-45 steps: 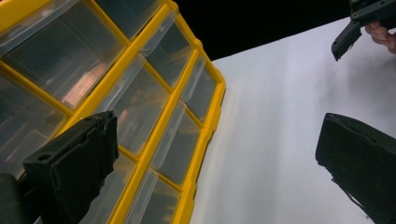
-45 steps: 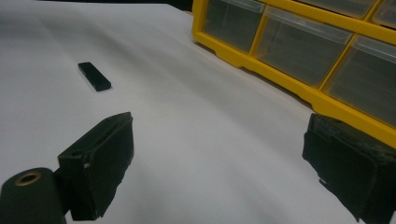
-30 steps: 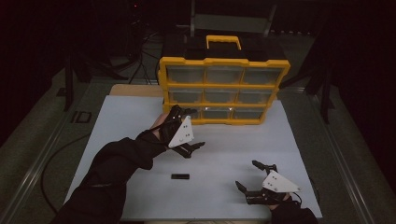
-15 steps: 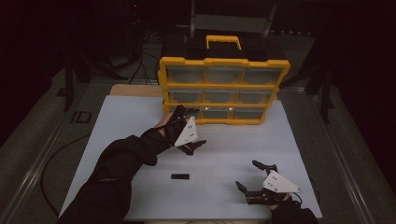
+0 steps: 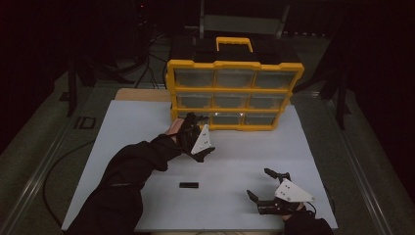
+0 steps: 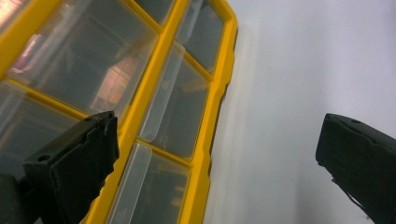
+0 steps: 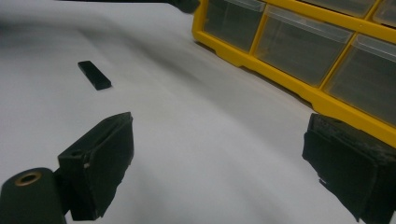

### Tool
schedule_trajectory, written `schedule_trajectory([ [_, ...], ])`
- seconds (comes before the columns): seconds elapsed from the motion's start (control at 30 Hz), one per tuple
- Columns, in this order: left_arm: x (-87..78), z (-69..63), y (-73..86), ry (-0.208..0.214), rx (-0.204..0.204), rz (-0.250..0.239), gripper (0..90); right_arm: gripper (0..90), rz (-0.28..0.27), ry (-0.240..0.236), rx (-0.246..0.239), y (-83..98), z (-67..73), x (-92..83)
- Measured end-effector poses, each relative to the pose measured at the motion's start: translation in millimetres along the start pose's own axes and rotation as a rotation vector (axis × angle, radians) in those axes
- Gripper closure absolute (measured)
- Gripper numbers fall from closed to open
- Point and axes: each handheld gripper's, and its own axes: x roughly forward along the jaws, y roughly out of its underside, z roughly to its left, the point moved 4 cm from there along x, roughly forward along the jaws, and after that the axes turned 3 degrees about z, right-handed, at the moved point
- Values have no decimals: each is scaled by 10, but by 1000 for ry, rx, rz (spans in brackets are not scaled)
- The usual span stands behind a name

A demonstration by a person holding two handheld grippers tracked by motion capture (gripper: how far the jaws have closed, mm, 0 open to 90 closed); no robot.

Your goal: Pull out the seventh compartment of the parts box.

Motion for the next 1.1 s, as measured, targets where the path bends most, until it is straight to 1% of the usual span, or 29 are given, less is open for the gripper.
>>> schedule_trajectory([
  [0.07,43,-11,22,-10,15,2,0,89,1,0,-2,1,0,1],
  [0.1,67,-19,39,-8,24,6,0,89,0,-1,-1,2,1,1],
  [0.2,108,-21,74,-27,49,7,0,89,0,-1,0,2,-1,0],
  [0.27,132,-16,94,-45,56,-8,0,89,0,0,-1,2,-1,-1],
  [0.3,147,-13,102,-53,55,-10,0,89,-1,-1,0,1,-1,-2],
  [0.47,216,8,124,-86,77,-18,0,89,-1,0,3,1,-1,-2],
  [0.5,232,15,132,-105,87,-15,2,89,-1,0,3,0,-1,-3],
  [0.53,242,21,141,-111,105,-11,3,89,-2,-1,4,0,-1,-4],
  [0.6,274,38,164,-130,118,-7,25,89,-3,-1,4,1,-1,-5],
  [0.67,281,45,170,-130,116,-8,35,88,-3,-1,3,0,-1,-6],
  [0.73,296,56,187,-151,130,-3,44,89,-3,0,2,-1,-1,-10],
  [0.77,302,64,196,-154,143,4,68,89,-4,-1,5,0,-1,-9],
  [0.83,323,70,216,-170,161,8,72,89,-4,-1,5,1,-1,-8],
  [0.9,345,77,236,-171,167,14,112,89,-4,-2,6,1,-1,-7],
  [0.93,359,76,246,-175,174,20,112,89,-4,-2,6,1,-1,-7],
  [0.97,365,82,255,-182,192,29,141,89,-4,-2,4,0,1,-7],
  [1.0,370,88,262,-193,206,37,145,89,-5,-3,4,-1,1,-9],
  [1.1,408,91,276,-207,210,57,161,89,-5,-2,7,0,-1,-9],
])
